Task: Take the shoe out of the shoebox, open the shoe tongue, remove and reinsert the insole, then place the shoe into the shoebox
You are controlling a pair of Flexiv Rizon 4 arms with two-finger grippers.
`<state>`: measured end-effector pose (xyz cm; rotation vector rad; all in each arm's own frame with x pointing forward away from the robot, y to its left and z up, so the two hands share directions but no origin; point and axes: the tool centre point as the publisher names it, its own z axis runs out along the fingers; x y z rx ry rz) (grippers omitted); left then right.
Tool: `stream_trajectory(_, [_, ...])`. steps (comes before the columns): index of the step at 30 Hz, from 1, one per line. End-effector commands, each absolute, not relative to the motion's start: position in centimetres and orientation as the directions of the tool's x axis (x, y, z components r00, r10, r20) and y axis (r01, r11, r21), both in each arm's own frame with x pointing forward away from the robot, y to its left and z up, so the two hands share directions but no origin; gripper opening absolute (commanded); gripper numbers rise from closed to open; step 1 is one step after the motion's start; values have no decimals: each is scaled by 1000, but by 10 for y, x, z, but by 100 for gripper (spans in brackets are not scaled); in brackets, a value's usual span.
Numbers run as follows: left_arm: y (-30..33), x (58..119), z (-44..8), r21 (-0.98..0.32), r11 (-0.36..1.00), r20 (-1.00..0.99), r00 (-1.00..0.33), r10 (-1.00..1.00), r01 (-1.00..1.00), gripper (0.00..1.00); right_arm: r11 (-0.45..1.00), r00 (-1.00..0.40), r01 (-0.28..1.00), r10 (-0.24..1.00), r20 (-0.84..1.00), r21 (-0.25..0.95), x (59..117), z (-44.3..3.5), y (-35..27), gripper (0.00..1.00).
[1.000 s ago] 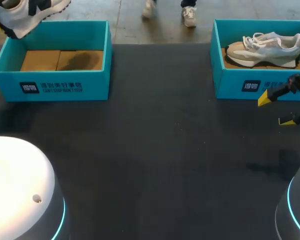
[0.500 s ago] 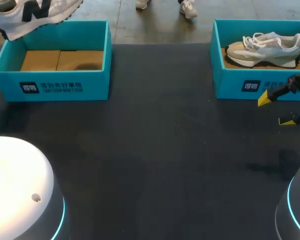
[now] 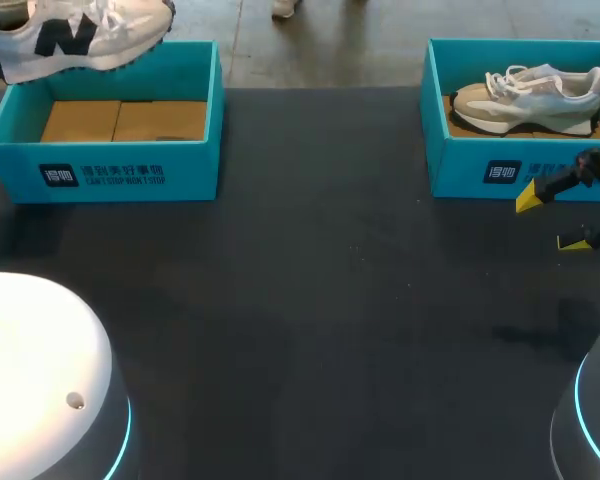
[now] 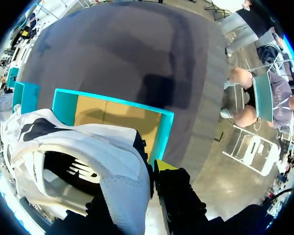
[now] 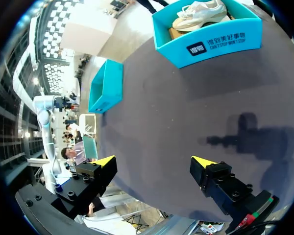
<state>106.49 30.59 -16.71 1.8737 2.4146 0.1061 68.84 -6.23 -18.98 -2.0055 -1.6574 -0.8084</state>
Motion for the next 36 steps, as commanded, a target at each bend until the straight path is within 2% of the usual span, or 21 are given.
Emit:
stream_trajectory(1, [307,1069,-164,96,246,-22,-245,969,965,0,-208,125,977,739,662,47,688,-190,-61,100])
stream_trajectory(12, [307,1069,-164,96,246,-22,-245,969,965,0,-208,125,977,739,662,47,688,-190,-61,100])
stream_trajectory(21, [306,1089,-177,148,117,-12,-117,993,982,0,-208,125,977,739,662,47,688,-190,-61,100])
stream_trajectory(36, [307,1104,-205,140,52,31,-57,998,989,0,-208,125,977,739,662,47,688,-190,-61,100])
